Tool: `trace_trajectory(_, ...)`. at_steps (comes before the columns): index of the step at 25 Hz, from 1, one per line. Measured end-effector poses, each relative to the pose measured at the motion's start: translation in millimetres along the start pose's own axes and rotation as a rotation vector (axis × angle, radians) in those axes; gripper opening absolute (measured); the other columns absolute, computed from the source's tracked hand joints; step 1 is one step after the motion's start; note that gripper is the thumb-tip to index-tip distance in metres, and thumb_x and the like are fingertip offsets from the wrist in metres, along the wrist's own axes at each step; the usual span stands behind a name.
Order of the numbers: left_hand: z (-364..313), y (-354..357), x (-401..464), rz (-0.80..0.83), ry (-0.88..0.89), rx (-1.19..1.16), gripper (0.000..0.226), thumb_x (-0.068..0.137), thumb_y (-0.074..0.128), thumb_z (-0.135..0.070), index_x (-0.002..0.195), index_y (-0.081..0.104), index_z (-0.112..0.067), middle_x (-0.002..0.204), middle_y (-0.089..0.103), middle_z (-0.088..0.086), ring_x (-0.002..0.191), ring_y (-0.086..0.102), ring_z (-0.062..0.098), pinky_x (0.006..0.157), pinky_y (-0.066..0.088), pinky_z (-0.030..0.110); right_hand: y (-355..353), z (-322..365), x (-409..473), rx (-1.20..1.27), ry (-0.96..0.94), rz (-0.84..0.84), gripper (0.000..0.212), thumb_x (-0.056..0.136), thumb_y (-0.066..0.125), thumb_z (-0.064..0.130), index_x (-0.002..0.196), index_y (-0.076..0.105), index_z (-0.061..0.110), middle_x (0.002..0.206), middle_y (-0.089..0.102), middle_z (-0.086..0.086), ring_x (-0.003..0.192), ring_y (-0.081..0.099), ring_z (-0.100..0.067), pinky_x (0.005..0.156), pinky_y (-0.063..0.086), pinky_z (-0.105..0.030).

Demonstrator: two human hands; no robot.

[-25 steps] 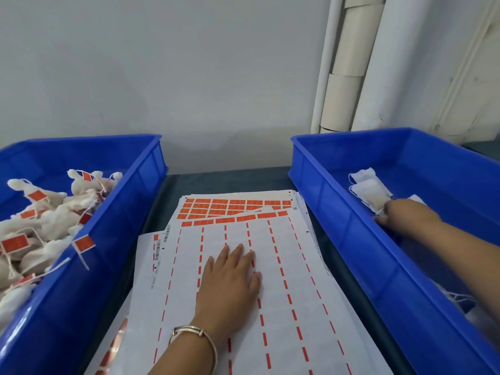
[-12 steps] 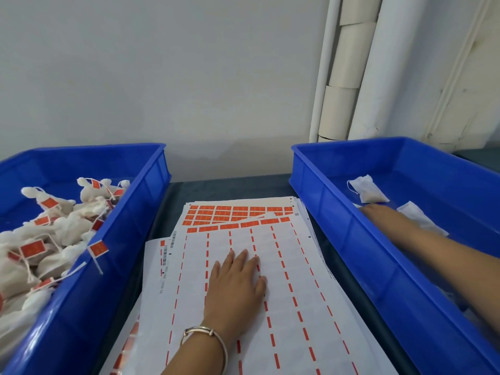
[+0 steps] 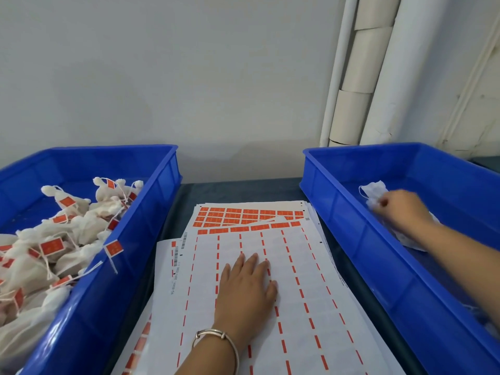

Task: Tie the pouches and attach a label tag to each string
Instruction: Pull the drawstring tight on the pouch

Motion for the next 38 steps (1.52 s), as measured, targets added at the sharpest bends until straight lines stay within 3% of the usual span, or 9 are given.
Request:
trace_trajectory(4,0,-2,-2,0.001,-0.009,-0.021,0.052,0.095,0.024,-0.054,0.144,0.02,-0.038,0.156,0.009,-0.014,0.145,0.001,0.015,0.109,-0.01,0.036,-79,13,2,0.313,-0.092,-0.249,0.018,0.091,0.057,0.016,0.079,0.069,0.009,0.085,0.068,-0.012,0.087,0.062,-0.032,0.076,0.048,-0.04)
trace_trajectory(7,-2,-3,-2,0.009,-0.009,-0.054,0.051,0.095,0.026,-0.054,0.143,0.022,-0.038,0.156,0.011,-0.014,0.145,0.002,0.015,0.11,-0.009,0.036,-119,65,-18,0.515,-0.267,-0.285,0.025,0.089,0.058,0.018,0.071,0.065,0.034,0.077,0.068,0.011,0.074,0.064,-0.009,0.068,0.047,-0.024)
trace_trajectory(10,3,-6,-2,0.001,-0.04,-0.144,0.05,0.094,0.034,-0.053,0.141,0.03,-0.038,0.154,0.021,-0.015,0.144,0.01,0.014,0.113,-0.004,0.036,-133,119,-37,0.632,-0.386,-0.317,0.021,0.088,0.06,0.017,0.078,0.069,0.033,0.076,0.065,0.019,0.068,0.06,0.005,0.066,0.047,-0.013)
trace_trajectory(14,22,-21,-7,-0.082,-0.216,-0.645,0.04,0.09,0.055,-0.043,0.128,0.044,-0.042,0.14,0.044,-0.016,0.127,0.041,0.01,0.106,0.034,0.036,-86,176,-63,0.766,-0.412,-0.186,0.018,0.089,0.062,0.015,0.079,0.067,0.03,0.077,0.062,0.018,0.07,0.057,0.006,0.055,0.041,-0.001)
trace_trajectory(18,43,-50,-16,-0.348,-0.315,-1.008,0.054,0.084,0.065,-0.036,0.123,0.031,-0.051,0.129,0.04,-0.02,0.114,0.043,0.005,0.091,0.04,0.027,8,206,-104,0.882,-0.424,0.04,0.024,0.087,0.065,0.015,0.073,0.065,0.034,0.076,0.066,0.016,0.072,0.063,-0.001,0.059,0.049,-0.009)
trace_trajectory(23,45,-86,-24,-0.546,-0.243,-0.974,0.06,0.07,0.064,-0.051,0.117,0.028,-0.062,0.115,0.041,-0.043,0.106,0.047,-0.013,0.075,0.038,0.002,89,198,-137,0.905,-0.417,0.226,0.025,0.086,0.066,0.019,0.076,0.067,0.042,0.079,0.067,0.03,0.084,0.061,0.012,0.065,0.047,-0.003)
trace_trajectory(28,48,-74,-18,-0.436,-0.308,-0.931,0.021,0.078,0.068,-0.04,0.088,0.053,-0.052,0.088,0.055,-0.035,0.086,0.053,-0.01,0.062,0.043,0.004,104,177,-138,0.999,-0.382,0.232,0.028,0.087,0.064,0.02,0.08,0.064,0.047,0.083,0.063,0.041,0.088,0.059,0.016,0.067,0.044,0.0)
trace_trajectory(34,57,-67,-14,-0.399,-0.363,-0.983,0.016,0.081,0.069,-0.031,0.079,0.06,-0.044,0.078,0.051,-0.041,0.084,0.041,-0.032,0.064,0.039,0.005,110,155,-129,1.055,-0.283,0.224,0.011,0.088,0.058,0.036,0.091,0.064,0.044,0.087,0.067,0.03,0.087,0.062,0.01,0.061,0.047,-0.004)
trace_trajectory(38,54,-65,-14,-0.402,-0.353,-0.982,0.012,0.079,0.07,-0.032,0.079,0.062,-0.042,0.078,0.056,-0.036,0.079,0.055,-0.014,0.068,0.047,0.012,117,174,-140,0.951,-0.405,0.307,0.028,0.067,0.06,0.056,0.094,0.058,0.051,0.089,0.06,0.043,0.093,0.056,0.016,0.062,0.045,-0.002)
Point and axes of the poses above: each hand's wrist, its own x-axis towards the middle knuckle, its own y-axis out of the palm, z = x × y, the point moved 10 cm from there along x, towards the middle knuckle
